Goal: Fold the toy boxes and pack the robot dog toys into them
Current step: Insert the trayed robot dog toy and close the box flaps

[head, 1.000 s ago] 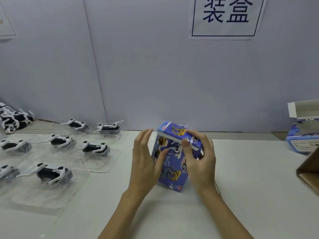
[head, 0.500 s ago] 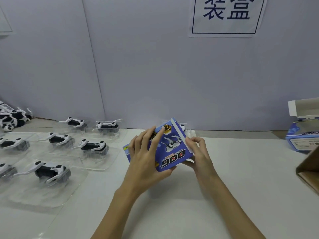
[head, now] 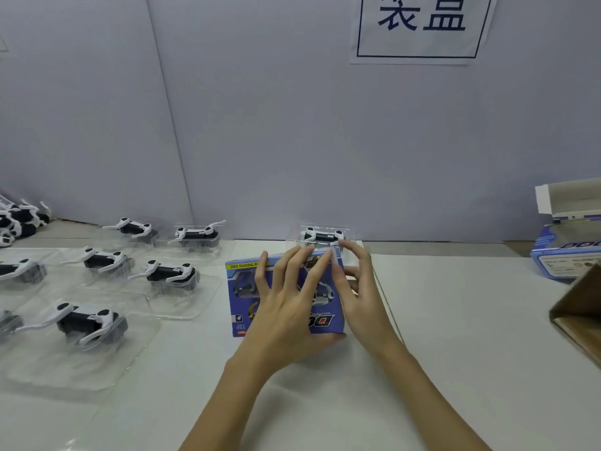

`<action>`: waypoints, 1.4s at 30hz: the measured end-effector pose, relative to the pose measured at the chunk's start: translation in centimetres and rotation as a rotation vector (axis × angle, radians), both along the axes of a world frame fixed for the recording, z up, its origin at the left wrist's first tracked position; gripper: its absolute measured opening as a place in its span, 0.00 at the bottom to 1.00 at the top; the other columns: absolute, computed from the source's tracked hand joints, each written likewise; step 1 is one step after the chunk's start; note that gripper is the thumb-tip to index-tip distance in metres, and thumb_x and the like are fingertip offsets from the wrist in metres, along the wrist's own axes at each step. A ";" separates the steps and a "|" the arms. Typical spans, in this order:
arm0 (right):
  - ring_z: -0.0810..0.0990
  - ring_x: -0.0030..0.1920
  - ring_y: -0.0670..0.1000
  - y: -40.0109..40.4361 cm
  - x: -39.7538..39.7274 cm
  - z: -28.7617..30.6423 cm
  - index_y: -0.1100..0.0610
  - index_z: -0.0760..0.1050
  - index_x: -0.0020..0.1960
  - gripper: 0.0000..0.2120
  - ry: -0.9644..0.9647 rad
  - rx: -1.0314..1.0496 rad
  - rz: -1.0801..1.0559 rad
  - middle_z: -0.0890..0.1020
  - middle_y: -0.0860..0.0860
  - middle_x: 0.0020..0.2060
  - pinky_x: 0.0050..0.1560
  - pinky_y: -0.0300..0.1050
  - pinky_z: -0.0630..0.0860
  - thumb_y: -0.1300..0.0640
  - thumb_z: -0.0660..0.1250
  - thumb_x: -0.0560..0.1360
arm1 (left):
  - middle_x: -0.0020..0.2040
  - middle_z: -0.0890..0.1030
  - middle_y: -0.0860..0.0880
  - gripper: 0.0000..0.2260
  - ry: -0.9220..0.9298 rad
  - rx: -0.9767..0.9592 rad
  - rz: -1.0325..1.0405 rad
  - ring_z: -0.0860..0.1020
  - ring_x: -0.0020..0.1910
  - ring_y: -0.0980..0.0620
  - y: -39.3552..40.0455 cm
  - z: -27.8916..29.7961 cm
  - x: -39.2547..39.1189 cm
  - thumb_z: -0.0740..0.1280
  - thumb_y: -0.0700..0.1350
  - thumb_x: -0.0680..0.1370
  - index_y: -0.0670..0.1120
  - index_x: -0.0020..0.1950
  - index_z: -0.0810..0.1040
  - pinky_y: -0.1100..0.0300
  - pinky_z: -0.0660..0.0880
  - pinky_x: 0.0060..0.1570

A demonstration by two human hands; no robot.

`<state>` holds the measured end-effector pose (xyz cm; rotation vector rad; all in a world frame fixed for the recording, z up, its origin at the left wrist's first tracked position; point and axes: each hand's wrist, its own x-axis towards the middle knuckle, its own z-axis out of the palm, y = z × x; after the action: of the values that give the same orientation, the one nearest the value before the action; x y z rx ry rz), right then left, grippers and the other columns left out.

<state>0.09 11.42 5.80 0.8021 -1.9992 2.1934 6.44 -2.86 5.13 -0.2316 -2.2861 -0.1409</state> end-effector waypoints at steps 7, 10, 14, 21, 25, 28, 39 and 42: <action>0.85 0.60 0.52 -0.4 0.3 0.3 0.40 0.67 0.78 0.23 0.038 -0.010 0.049 0.83 0.45 0.64 0.51 0.51 0.86 0.49 0.60 0.84 | 0.75 0.69 0.45 0.53 0.087 0.042 0.060 0.66 0.76 0.44 -0.1 0.4 0.2 0.73 0.73 0.65 0.45 0.81 0.62 0.33 0.56 0.75; 0.86 0.59 0.53 -0.4 0.4 0.4 0.41 0.67 0.78 0.24 0.045 -0.003 0.041 0.83 0.49 0.64 0.50 0.51 0.86 0.47 0.60 0.83 | 0.75 0.69 0.45 0.54 0.079 0.042 0.068 0.66 0.75 0.44 -0.1 0.5 0.3 0.74 0.73 0.64 0.45 0.81 0.61 0.34 0.57 0.75; 0.85 0.59 0.52 -0.4 0.6 0.5 0.38 0.68 0.76 0.23 0.056 -0.016 0.050 0.82 0.49 0.65 0.49 0.48 0.86 0.48 0.61 0.82 | 0.75 0.69 0.46 0.55 0.083 0.036 0.069 0.66 0.75 0.44 -0.1 0.6 0.3 0.75 0.73 0.64 0.45 0.81 0.61 0.35 0.56 0.75; 0.85 0.60 0.52 -0.4 0.6 0.4 0.40 0.69 0.76 0.23 0.071 -0.024 0.051 0.82 0.49 0.66 0.50 0.45 0.85 0.49 0.62 0.82 | 0.76 0.65 0.48 0.53 0.085 0.038 0.071 0.64 0.75 0.45 0.0 0.2 0.0 0.72 0.74 0.65 0.46 0.80 0.61 0.33 0.58 0.74; 0.85 0.60 0.51 -0.4 0.6 0.4 0.40 0.69 0.76 0.23 0.072 -0.018 0.050 0.81 0.50 0.65 0.48 0.45 0.85 0.48 0.62 0.81 | 0.76 0.66 0.47 0.53 0.084 0.024 0.087 0.65 0.75 0.44 -0.1 0.0 -0.1 0.73 0.74 0.64 0.46 0.80 0.61 0.33 0.59 0.74; 0.85 0.60 0.51 -0.3 0.6 0.4 0.40 0.70 0.74 0.22 0.080 -0.020 0.044 0.81 0.50 0.65 0.48 0.42 0.84 0.48 0.62 0.81 | 0.76 0.66 0.47 0.53 0.094 0.016 0.093 0.65 0.75 0.44 0.1 0.0 0.0 0.73 0.74 0.64 0.46 0.80 0.62 0.33 0.59 0.74; 0.80 0.67 0.49 -0.5 0.7 0.0 0.35 0.65 0.78 0.22 0.110 0.074 0.071 0.77 0.39 0.66 0.57 0.47 0.84 0.46 0.57 0.85 | 0.75 0.69 0.47 0.52 0.151 0.010 0.109 0.67 0.74 0.44 0.2 0.2 0.1 0.75 0.71 0.64 0.45 0.80 0.64 0.33 0.62 0.71; 0.75 0.71 0.45 -0.6 1.0 0.1 0.28 0.59 0.78 0.22 0.066 0.087 0.184 0.71 0.35 0.71 0.60 0.45 0.82 0.45 0.53 0.86 | 0.74 0.69 0.47 0.51 0.175 0.021 0.097 0.68 0.73 0.43 0.1 0.1 0.2 0.75 0.69 0.63 0.45 0.79 0.65 0.32 0.62 0.70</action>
<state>1.13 10.79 5.86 1.0961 -2.0775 2.1512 6.59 -2.79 5.25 -0.1168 -2.1158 -0.0908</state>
